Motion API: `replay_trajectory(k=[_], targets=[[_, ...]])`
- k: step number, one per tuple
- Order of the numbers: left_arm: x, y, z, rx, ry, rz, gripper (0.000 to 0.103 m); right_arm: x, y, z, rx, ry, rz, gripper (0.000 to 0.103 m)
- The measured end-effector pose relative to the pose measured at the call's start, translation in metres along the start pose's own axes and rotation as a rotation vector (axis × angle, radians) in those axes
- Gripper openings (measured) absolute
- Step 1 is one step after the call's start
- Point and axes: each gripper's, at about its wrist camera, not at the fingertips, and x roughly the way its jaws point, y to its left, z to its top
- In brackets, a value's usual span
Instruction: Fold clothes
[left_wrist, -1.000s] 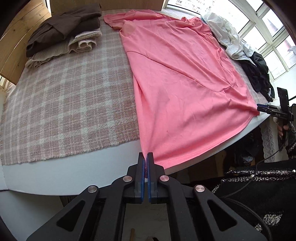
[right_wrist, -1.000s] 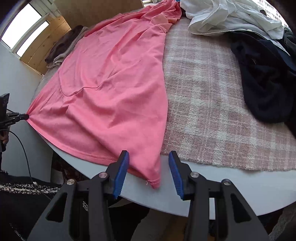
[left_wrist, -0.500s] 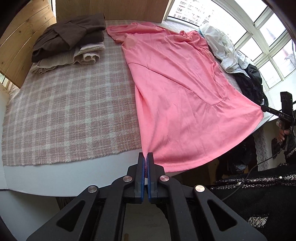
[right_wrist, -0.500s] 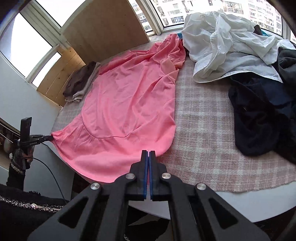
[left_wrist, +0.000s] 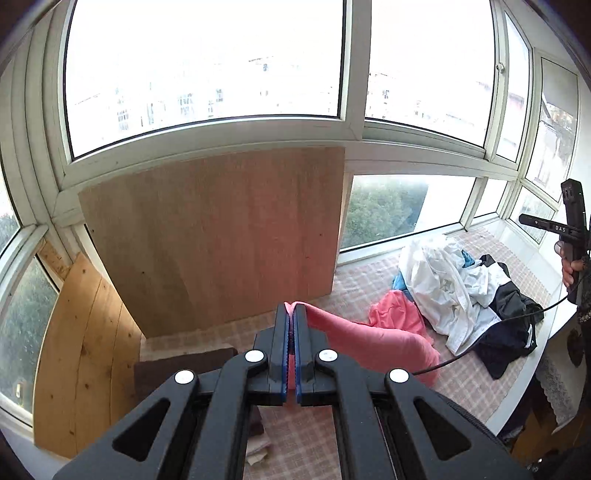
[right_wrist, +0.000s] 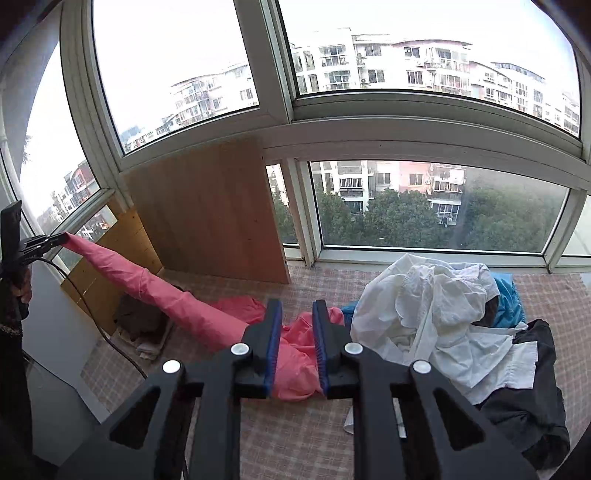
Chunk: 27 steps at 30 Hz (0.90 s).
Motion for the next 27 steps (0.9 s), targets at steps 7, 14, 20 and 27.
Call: replay_trajectory(k=[7, 14, 20, 27], targets=[[0.015, -0.01, -0.049, 0.09, 0.099, 0.046, 0.001, 0.134, 0.027, -0.17, 0.052, 0.271, 0.125, 0.036], [0.032, -0.018, -0.056, 0.091, 0.15, -0.006, 0.001, 0.244, 0.048, -0.208, 0.085, 0.37, 0.099, 0.036], [0.019, -0.024, -0.022, 0.129, 0.117, -0.008, 0.001, 0.272, 0.097, -0.177, 0.006, 0.278, 0.13, 0.042], [-0.007, -0.037, 0.022, 0.2, 0.059, -0.009, 0.001, 0.273, 0.174, -0.134, -0.244, 0.122, 0.044, 0.057]])
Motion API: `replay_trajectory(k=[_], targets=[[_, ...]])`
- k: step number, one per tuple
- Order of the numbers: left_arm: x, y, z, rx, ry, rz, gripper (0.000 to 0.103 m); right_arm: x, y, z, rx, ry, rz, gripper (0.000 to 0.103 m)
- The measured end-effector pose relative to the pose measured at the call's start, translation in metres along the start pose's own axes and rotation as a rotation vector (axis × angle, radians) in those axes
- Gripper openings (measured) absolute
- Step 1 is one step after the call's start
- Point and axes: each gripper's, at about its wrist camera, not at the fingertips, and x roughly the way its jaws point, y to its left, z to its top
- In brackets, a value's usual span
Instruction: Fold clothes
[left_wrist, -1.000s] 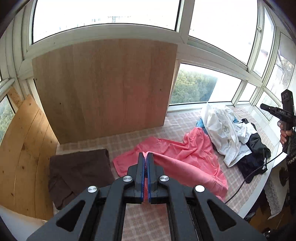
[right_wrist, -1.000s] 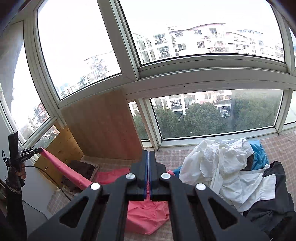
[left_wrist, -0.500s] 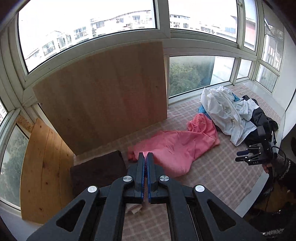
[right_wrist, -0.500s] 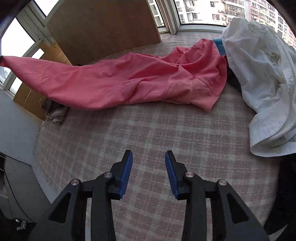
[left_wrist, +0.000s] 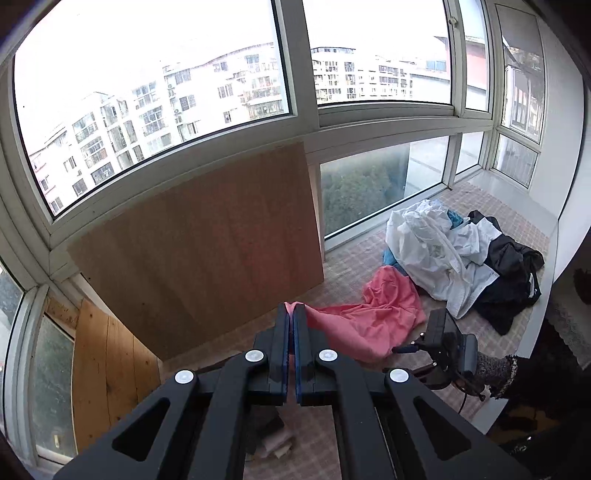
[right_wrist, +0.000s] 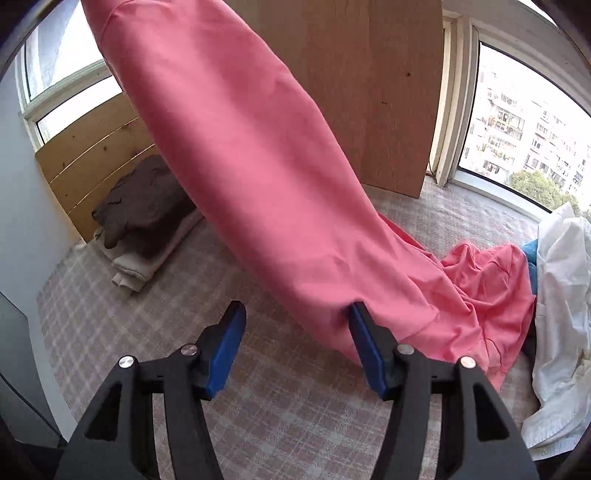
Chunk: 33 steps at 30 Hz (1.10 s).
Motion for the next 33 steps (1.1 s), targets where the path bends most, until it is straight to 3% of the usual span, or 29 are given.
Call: replay_trajectory(k=[2, 4, 5, 6, 12, 18, 21, 24, 28, 30, 33], targets=[[-0.006, -0.003, 0.009, 0.023, -0.01, 0.005, 0.001, 0.007, -0.003, 0.011, 0.013, -0.004, -0.008, 0.055], [-0.009, -0.004, 0.013, 0.034, -0.015, 0.007, 0.001, 0.014, -0.016, 0.018, 0.073, 0.019, 0.03, 0.004], [-0.01, -0.004, 0.013, 0.036, -0.016, 0.007, 0.001, 0.01, -0.027, 0.018, 0.115, 0.015, 0.062, 0.002], [-0.011, -0.004, 0.013, 0.038, -0.017, 0.008, 0.001, 0.004, -0.038, 0.018, 0.155, 0.01, 0.09, 0.002], [-0.022, 0.002, -0.011, 0.024, -0.021, 0.009, 0.001, -0.09, -0.081, 0.02, 0.168, -0.078, 0.068, 0.002], [-0.035, -0.008, -0.039, 0.03, -0.025, 0.0, 0.001, -0.192, -0.112, 0.058, 0.028, -0.085, 0.009, 0.002], [-0.027, -0.01, -0.046, 0.012, -0.026, -0.039, 0.001, -0.17, -0.137, 0.088, 0.01, -0.047, -0.045, 0.004], [0.009, -0.006, -0.06, -0.029, 0.018, -0.057, 0.001, -0.093, -0.162, 0.103, -0.002, 0.053, -0.115, 0.046], [0.096, 0.006, -0.101, -0.125, 0.146, -0.08, 0.001, -0.033, -0.192, 0.071, 0.158, 0.197, -0.033, 0.046], [0.133, 0.01, -0.132, -0.176, 0.223, -0.103, 0.001, -0.042, -0.192, 0.038, 0.157, 0.17, -0.002, 0.046], [0.186, 0.016, -0.178, -0.247, 0.336, -0.133, 0.001, -0.05, -0.183, -0.028, 0.126, 0.221, 0.027, 0.046]])
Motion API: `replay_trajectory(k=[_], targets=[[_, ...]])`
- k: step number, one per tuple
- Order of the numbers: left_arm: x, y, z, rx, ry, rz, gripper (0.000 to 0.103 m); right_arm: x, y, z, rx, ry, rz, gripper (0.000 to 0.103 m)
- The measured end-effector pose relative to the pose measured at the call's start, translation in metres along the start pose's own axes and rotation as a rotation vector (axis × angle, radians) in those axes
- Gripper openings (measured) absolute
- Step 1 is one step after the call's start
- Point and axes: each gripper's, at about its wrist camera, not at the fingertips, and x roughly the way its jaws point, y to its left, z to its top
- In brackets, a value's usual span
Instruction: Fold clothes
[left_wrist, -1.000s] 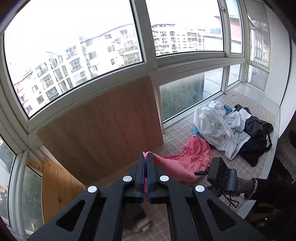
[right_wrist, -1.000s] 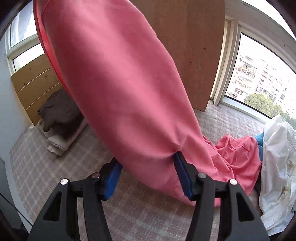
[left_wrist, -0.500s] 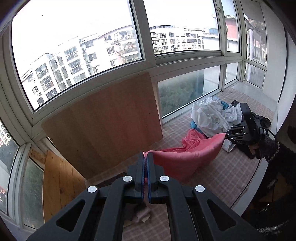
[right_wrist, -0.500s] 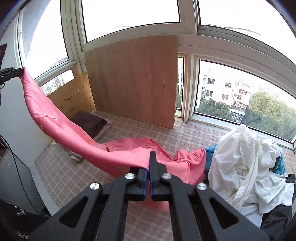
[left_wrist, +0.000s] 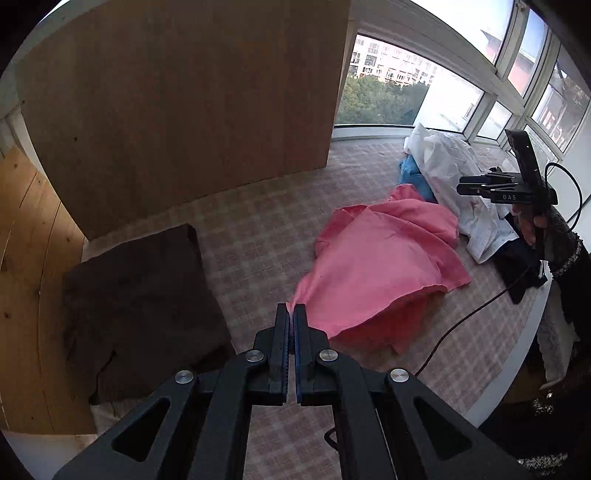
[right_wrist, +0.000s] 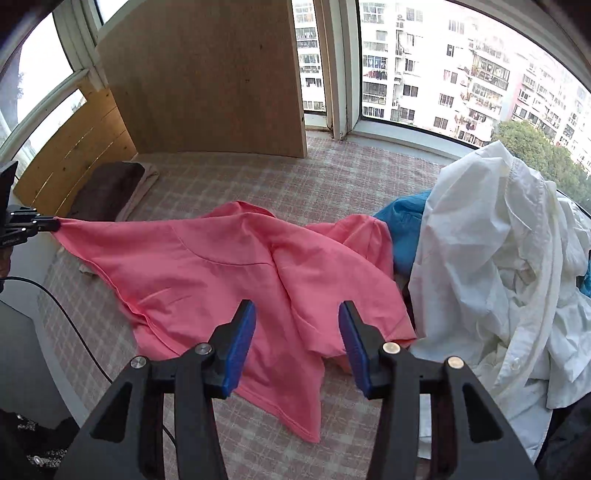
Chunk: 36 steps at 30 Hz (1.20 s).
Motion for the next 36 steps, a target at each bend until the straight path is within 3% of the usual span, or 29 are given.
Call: replay_trajectory(k=[3, 6, 11, 13, 14, 16, 21, 24, 26, 29, 32, 34, 36], targets=[[0.032, 0.008, -0.025, -0.023, 0.068, -0.009, 0.001, 0.027, -0.006, -0.053, 0.023, 0.118, -0.057, 0.046], [0.047, 0.013, -0.038, -0.046, 0.105, -0.034, 0.001, 0.052, -0.017, -0.085, 0.091, 0.186, -0.052, 0.046], [0.051, 0.016, -0.048, -0.055, 0.126, -0.045, 0.001, 0.07, -0.007, -0.086, 0.045, 0.183, -0.067, 0.045], [0.05, 0.017, -0.047, -0.06, 0.118, -0.05, 0.001, 0.067, -0.002, -0.083, 0.037, 0.189, -0.052, 0.003], [0.048, 0.016, -0.047, -0.064, 0.105, -0.059, 0.001, 0.059, 0.001, -0.082, 0.04, 0.18, -0.044, 0.002], [0.04, 0.016, -0.047, -0.071, 0.077, -0.077, 0.001, 0.025, 0.008, -0.08, 0.027, 0.117, -0.041, 0.002], [-0.02, 0.007, -0.068, -0.087, -0.039, -0.112, 0.001, -0.12, 0.023, -0.092, 0.105, -0.103, 0.005, 0.002], [-0.065, -0.003, -0.092, -0.086, -0.097, -0.123, 0.001, -0.19, 0.032, -0.112, 0.162, -0.176, -0.019, 0.002], [-0.09, -0.012, -0.114, -0.095, -0.11, -0.133, 0.001, -0.216, 0.037, -0.128, 0.19, -0.192, -0.054, 0.002], [-0.104, -0.02, -0.137, -0.136, -0.095, -0.187, 0.001, -0.215, 0.026, -0.137, 0.257, -0.171, -0.069, 0.002], [-0.082, -0.022, -0.138, -0.134, -0.058, -0.227, 0.001, -0.173, -0.001, -0.124, 0.303, -0.127, -0.057, 0.002], [-0.053, -0.017, -0.121, -0.155, -0.045, -0.269, 0.001, -0.139, -0.02, -0.1, 0.3, -0.101, -0.063, 0.002], [-0.026, -0.012, -0.091, -0.164, -0.033, -0.279, 0.001, -0.133, -0.034, -0.049, 0.289, -0.128, -0.086, 0.002]])
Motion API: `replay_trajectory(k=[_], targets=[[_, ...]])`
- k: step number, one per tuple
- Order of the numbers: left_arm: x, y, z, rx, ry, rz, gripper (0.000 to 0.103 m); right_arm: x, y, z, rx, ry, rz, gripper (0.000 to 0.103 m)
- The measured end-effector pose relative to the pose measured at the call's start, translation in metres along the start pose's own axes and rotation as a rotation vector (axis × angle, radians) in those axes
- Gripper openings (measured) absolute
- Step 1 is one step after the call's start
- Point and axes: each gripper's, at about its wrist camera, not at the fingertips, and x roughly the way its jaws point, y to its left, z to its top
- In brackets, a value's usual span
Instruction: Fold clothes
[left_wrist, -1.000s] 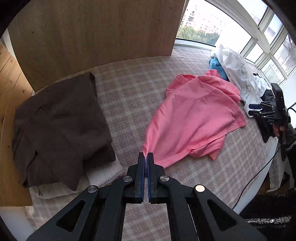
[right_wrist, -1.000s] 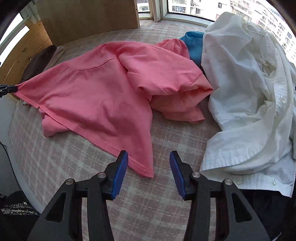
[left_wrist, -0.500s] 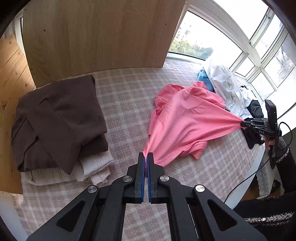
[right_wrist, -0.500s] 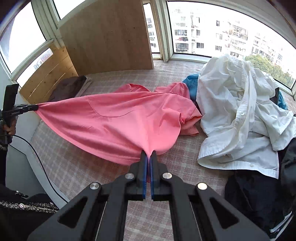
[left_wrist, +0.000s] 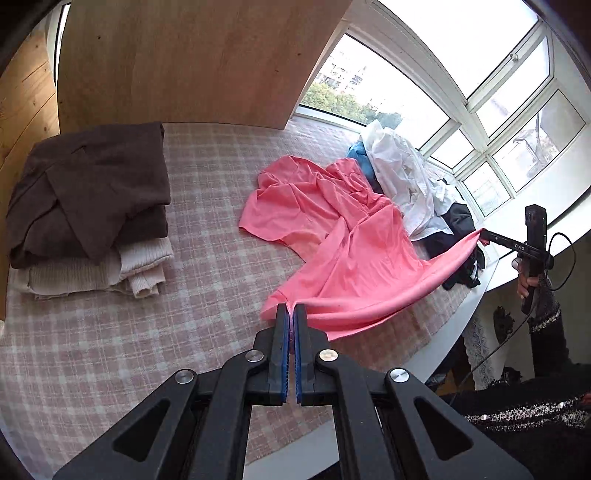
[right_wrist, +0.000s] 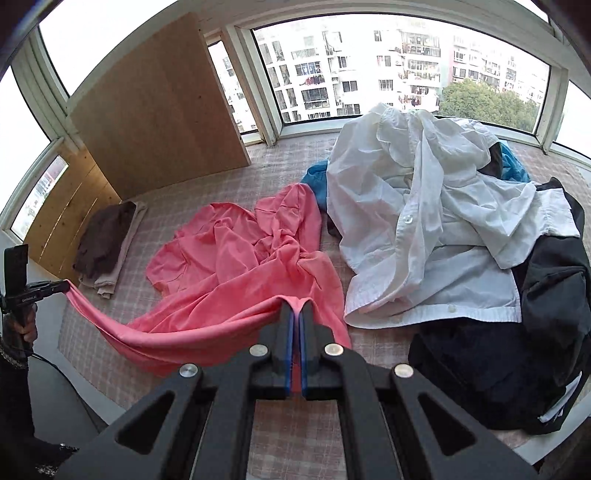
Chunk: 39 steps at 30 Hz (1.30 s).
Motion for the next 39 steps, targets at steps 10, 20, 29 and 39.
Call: replay_trajectory(k=[10, 20, 29, 39], targets=[[-0.171, -0.109, 0.238, 0.257, -0.409, 0.212, 0.001, -0.212, 0.081, 0.222, -0.209, -0.426, -0.092, 0.002], [-0.224, -0.163, 0.14, 0.417, -0.372, 0.364, 0.001, -0.195, 0.064, 0.068, -0.262, -0.218, -0.085, 0.002], [-0.061, -0.08, -0.058, 0.234, 0.014, 0.245, 0.001, -0.038, 0.004, -0.159, -0.023, 0.153, 0.025, 0.002], [0.035, -0.037, -0.176, 0.064, 0.24, 0.144, 0.001, 0.029, -0.027, -0.259, 0.043, 0.348, -0.056, 0.002]])
